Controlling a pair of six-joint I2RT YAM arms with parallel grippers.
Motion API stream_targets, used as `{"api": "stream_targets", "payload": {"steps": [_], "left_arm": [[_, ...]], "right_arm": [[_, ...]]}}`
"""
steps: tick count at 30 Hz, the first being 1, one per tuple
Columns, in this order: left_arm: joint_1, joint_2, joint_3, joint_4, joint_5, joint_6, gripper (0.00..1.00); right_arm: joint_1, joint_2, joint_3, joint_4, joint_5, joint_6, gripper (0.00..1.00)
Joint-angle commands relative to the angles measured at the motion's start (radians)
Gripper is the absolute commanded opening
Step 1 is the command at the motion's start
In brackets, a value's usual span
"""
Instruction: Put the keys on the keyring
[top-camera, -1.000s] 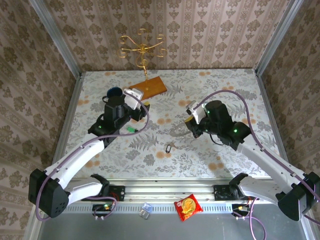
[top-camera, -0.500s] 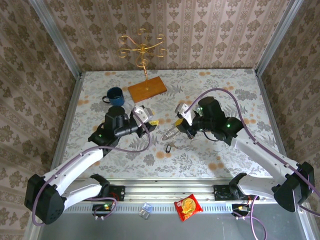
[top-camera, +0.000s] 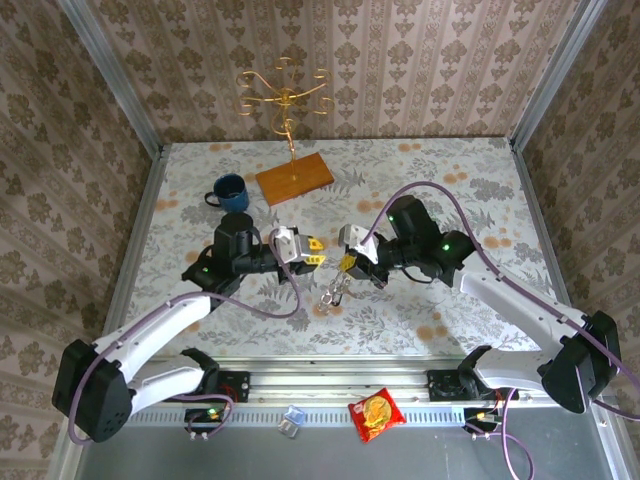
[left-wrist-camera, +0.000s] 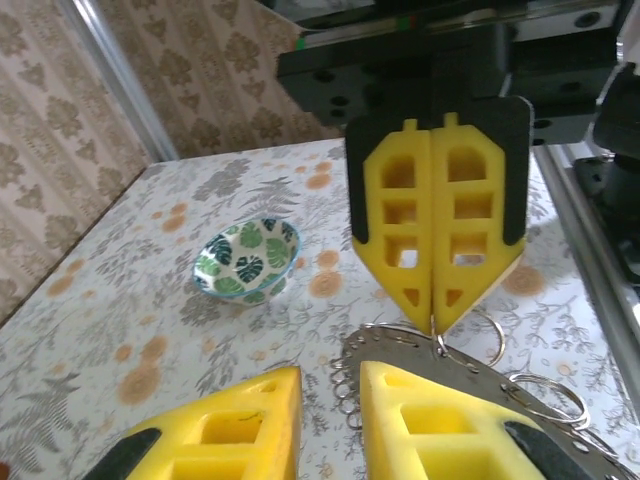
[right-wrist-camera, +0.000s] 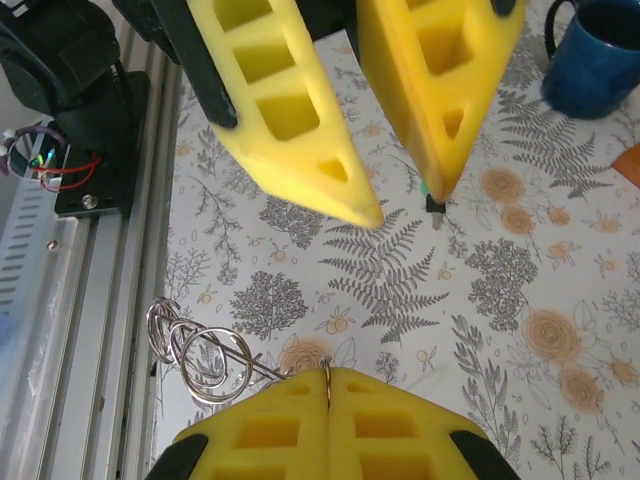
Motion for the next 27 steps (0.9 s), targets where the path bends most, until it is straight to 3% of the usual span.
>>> {"api": "stream_targets", "payload": {"steps": [1,8,27], "left_arm": [[-0.007,0.019,0.004,-0.066,0.1,0.08,0.23],[-0.015,0.056,0.003,-0.1,0.131,0.107,0.27],[-0.036,0.078,-0.018,-0.093,0.159,0.103,0.26]], "right_arm": [[0.012,0.007,0.049,-0.012,-0.048,-0.053,0.0],[0.028,0.012,0.051,0.017,-0.034,-0.055,0.0],[0.063,0.025,0.058,0.05,0.024,-0.051,0.0]]}}
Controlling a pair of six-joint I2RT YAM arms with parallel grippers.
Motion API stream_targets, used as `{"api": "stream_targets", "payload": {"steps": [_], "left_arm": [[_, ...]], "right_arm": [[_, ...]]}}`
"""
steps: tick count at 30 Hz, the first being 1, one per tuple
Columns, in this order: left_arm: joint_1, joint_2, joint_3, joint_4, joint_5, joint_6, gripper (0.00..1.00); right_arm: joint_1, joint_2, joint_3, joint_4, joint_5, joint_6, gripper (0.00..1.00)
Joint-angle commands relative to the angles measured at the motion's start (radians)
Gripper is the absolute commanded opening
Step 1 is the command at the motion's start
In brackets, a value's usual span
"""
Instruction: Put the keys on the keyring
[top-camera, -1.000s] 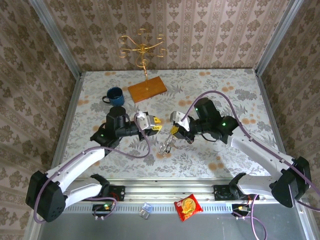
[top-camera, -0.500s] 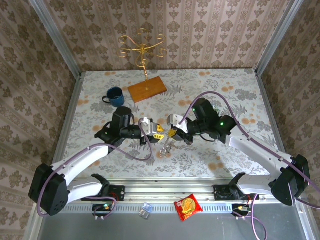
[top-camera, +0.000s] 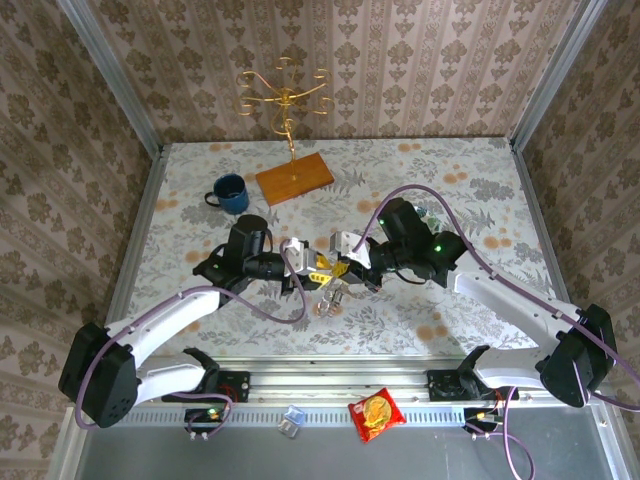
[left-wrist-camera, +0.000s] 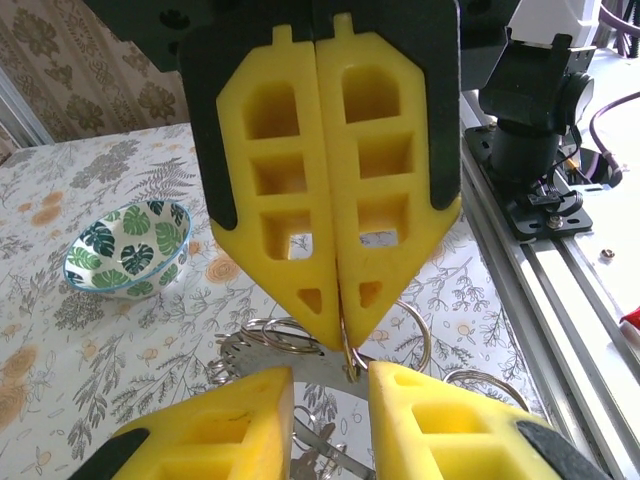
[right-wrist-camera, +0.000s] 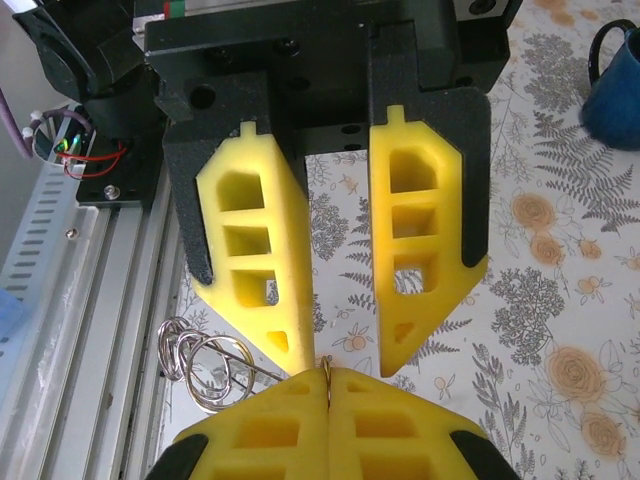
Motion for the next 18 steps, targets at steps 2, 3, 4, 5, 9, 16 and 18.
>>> {"api": "stream_targets", "payload": {"steps": [2,3,4,5,9,16,18], "left_arm": [[-0.005,0.0,-0.014,-0.002,0.036,0.021,0.25],[-0.005,0.001,-0.014,0.001,0.036,0.02,0.24],[-0.005,0.004,-0.016,0.008,0.036,0.017,0.24],[-0.006,0.004,-0.017,0.014,0.035,0.016,0.23],[-0.007,0.003,-0.028,0.056,0.024,-0.003,0.21],[-0.006,-0.014,-0.046,0.097,0.012,-0.022,0.12],[-0.005,-0.016,-0.049,0.108,0.011,-0.024,0.05]], "right_arm": [[0.01,-0.004,0.04,0.046,0.006,-0.015,0.0],[0.01,-0.001,0.04,0.052,-0.002,-0.009,0.0],[0.013,0.001,0.041,0.06,-0.013,-0.002,0.0],[0.016,0.003,0.039,0.067,-0.019,0.004,0.0],[0.032,0.017,0.039,0.084,-0.024,0.012,0.0],[0.038,0.036,0.038,0.062,-0.022,-0.001,0.0],[0.039,0.036,0.036,0.055,-0.031,-0.004,0.0]]}}
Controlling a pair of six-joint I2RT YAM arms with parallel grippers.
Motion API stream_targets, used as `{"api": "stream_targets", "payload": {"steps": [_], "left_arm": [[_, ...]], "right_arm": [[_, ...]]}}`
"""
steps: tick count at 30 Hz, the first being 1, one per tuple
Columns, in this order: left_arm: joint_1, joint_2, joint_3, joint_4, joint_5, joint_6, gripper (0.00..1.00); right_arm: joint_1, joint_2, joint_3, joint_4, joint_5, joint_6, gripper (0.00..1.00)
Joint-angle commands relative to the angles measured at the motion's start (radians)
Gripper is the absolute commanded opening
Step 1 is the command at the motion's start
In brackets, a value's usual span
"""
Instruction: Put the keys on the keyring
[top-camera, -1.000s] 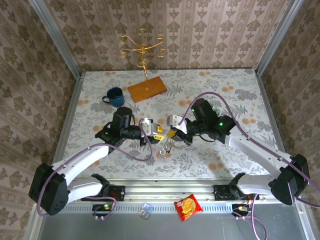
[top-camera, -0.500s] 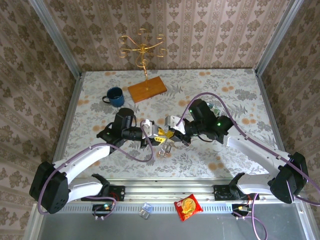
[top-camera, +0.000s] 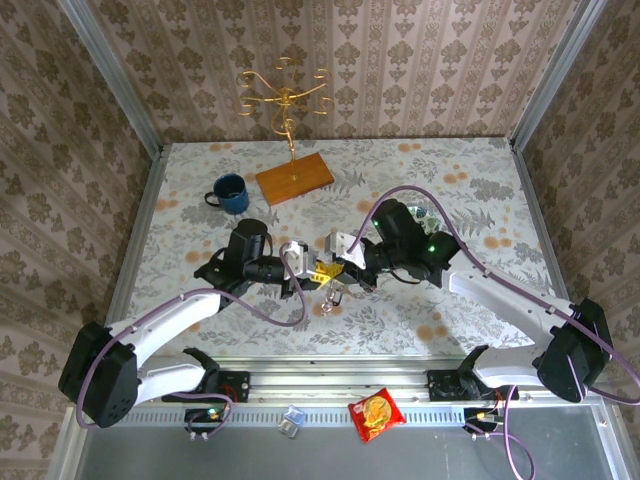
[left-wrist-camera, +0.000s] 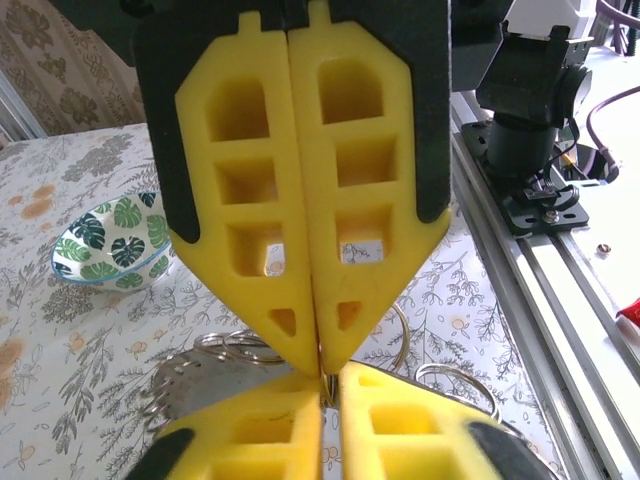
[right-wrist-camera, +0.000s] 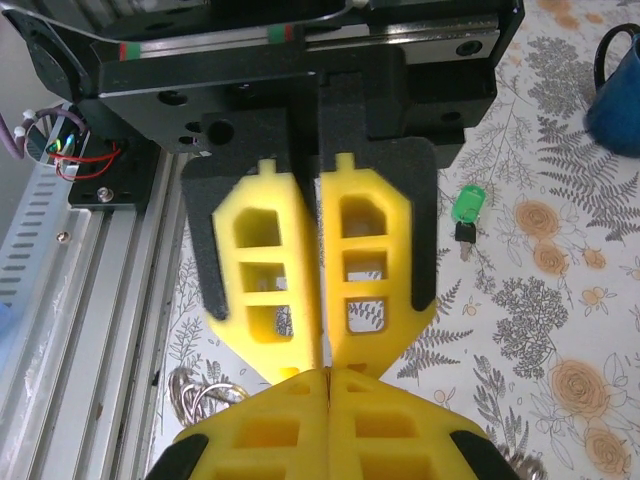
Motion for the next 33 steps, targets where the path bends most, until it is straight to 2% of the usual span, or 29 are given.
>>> {"api": "stream_targets", "payload": {"steps": [1,5,6,7,10,11,16,20,23,28,33], "left_arm": [[-0.005,-0.015,-0.012,0.069,0.01,-0.011,0.0],[-0.005,-0.018,-0.029,0.113,-0.005,-0.026,0.0],[-0.005,-0.021,-0.035,0.122,-0.012,-0.031,0.0],[-0.006,-0.024,-0.043,0.136,-0.029,-0.036,0.0],[-0.01,-0.039,-0.073,0.19,-0.096,-0.066,0.0],[-0.017,-0.046,-0.085,0.212,-0.121,-0.08,0.0],[-0.053,-0.058,-0.134,0.285,-0.241,-0.125,0.0],[-0.096,-0.054,-0.144,0.287,-0.362,-0.139,0.0],[-0.125,-0.054,-0.147,0.286,-0.417,-0.156,0.0],[-0.149,-0.045,-0.151,0.283,-0.481,-0.197,0.0],[-0.16,-0.035,-0.15,0.281,-0.505,-0.218,0.0]], "right_arm": [[0.016,0.006,0.035,0.017,-0.044,-0.01,0.0],[0.014,0.0,0.029,0.016,-0.044,0.005,0.03],[0.014,-0.008,0.026,0.023,-0.032,0.021,0.17],[0.008,-0.019,0.02,0.031,-0.018,0.046,0.35],[-0.024,-0.081,-0.01,0.039,0.005,0.13,0.58],[-0.04,-0.109,-0.028,0.041,0.023,0.16,0.61],[-0.081,-0.234,-0.187,0.123,0.124,0.357,0.58],[-0.067,-0.269,-0.291,0.261,0.165,0.677,0.49],[-0.056,-0.244,-0.29,0.257,0.169,0.838,0.46],[-0.055,-0.156,-0.238,0.16,0.167,0.923,0.42],[-0.055,-0.072,-0.193,0.159,0.112,0.957,0.39]]}}
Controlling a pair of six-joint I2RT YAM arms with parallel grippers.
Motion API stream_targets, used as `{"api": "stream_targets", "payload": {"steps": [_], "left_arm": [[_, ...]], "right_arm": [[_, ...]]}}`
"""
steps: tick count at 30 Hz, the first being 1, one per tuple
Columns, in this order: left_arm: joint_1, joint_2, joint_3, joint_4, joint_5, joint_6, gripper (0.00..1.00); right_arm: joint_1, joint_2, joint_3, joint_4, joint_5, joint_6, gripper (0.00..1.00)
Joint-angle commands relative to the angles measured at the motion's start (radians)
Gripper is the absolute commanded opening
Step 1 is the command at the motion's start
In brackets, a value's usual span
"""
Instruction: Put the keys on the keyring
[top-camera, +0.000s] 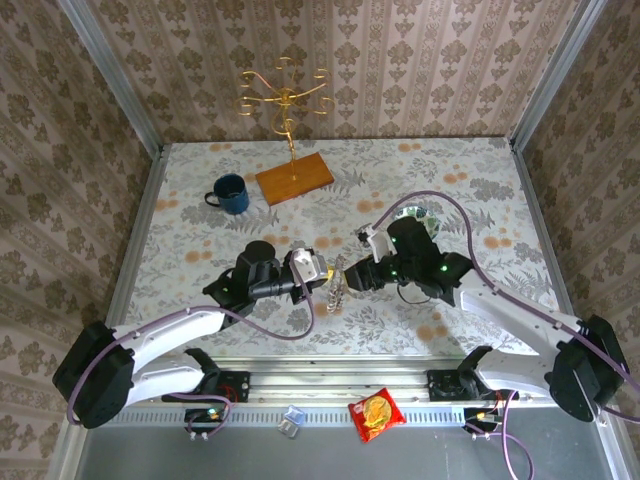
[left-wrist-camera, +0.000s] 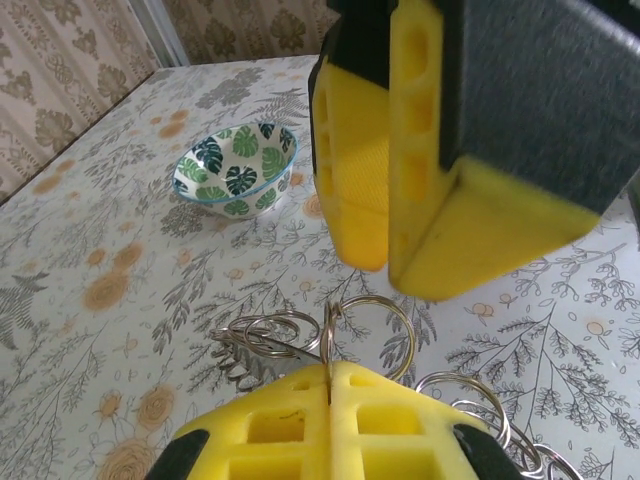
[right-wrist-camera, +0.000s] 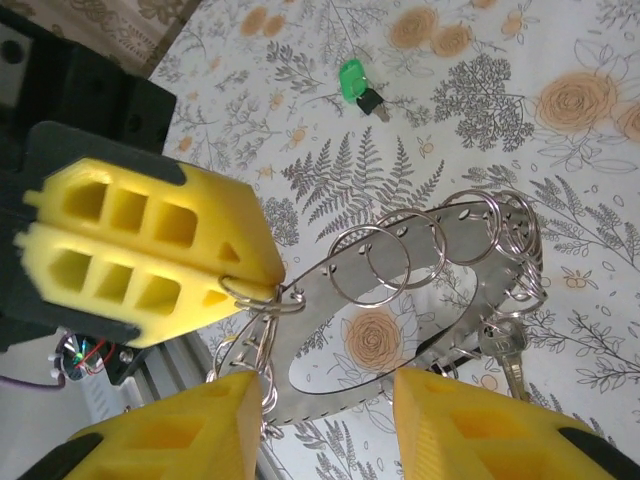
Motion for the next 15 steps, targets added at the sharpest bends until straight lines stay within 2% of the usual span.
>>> {"api": "stream_targets", "payload": {"steps": [1,8,12,15], "left_arm": [[-0.011,0.002,-0.004,0.041,-0.037,-0.041,0.0],[-0.018,0.008,-0.001,0.03,-0.047,-0.04,0.0],[-0.02,0.007,0.001,0.022,-0.058,-0.037,0.0],[-0.022,0.011,0.0,0.028,-0.06,-0.04,0.0]], "right_arm": [[0.005,0.038,0.051,-0.013,-0.047,0.078,0.38],[0.007,0.05,0.041,0.028,-0.066,0.087,0.36],[0.007,0.029,0.025,0.048,-0.061,0.095,0.39],[0.01,0.022,0.014,0.066,-0.051,0.101,0.37]]}}
